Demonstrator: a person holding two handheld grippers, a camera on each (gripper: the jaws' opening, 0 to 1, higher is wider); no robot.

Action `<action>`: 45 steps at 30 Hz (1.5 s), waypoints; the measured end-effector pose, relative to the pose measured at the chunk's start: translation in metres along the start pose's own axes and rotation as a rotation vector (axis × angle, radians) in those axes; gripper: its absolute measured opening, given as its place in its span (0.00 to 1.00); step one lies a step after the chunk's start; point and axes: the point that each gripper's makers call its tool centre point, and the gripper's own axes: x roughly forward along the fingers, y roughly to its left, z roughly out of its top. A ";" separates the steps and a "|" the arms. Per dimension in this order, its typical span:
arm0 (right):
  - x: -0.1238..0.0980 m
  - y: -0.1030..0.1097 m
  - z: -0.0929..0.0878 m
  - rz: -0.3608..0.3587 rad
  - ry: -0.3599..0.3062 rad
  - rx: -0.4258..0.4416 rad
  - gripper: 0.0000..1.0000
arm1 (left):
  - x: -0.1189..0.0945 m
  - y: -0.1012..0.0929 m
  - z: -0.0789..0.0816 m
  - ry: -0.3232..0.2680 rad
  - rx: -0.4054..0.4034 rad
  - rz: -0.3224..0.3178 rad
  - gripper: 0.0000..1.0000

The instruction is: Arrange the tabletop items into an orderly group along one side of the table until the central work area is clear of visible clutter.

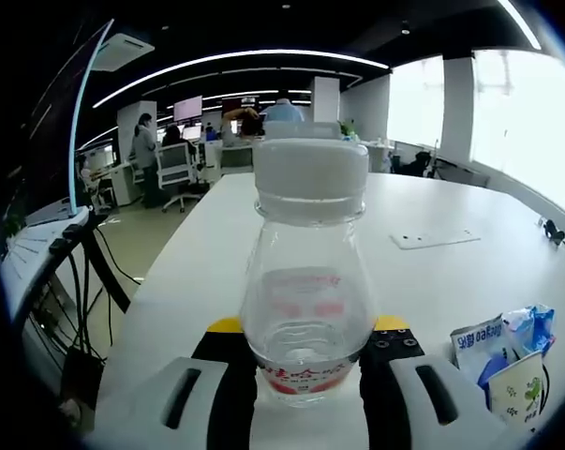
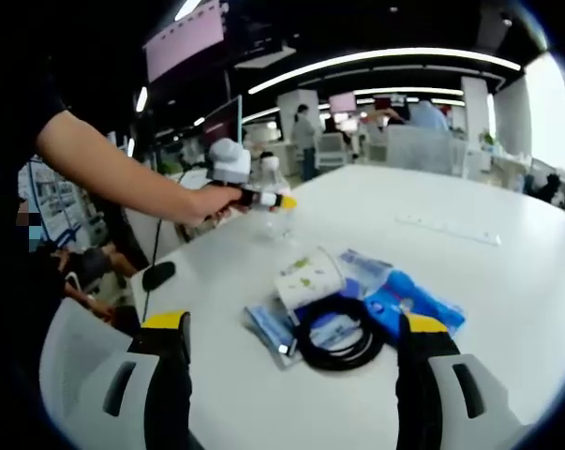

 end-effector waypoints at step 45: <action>0.002 -0.007 0.000 -0.005 -0.010 0.027 0.90 | 0.018 0.003 0.010 -0.009 0.055 -0.066 0.43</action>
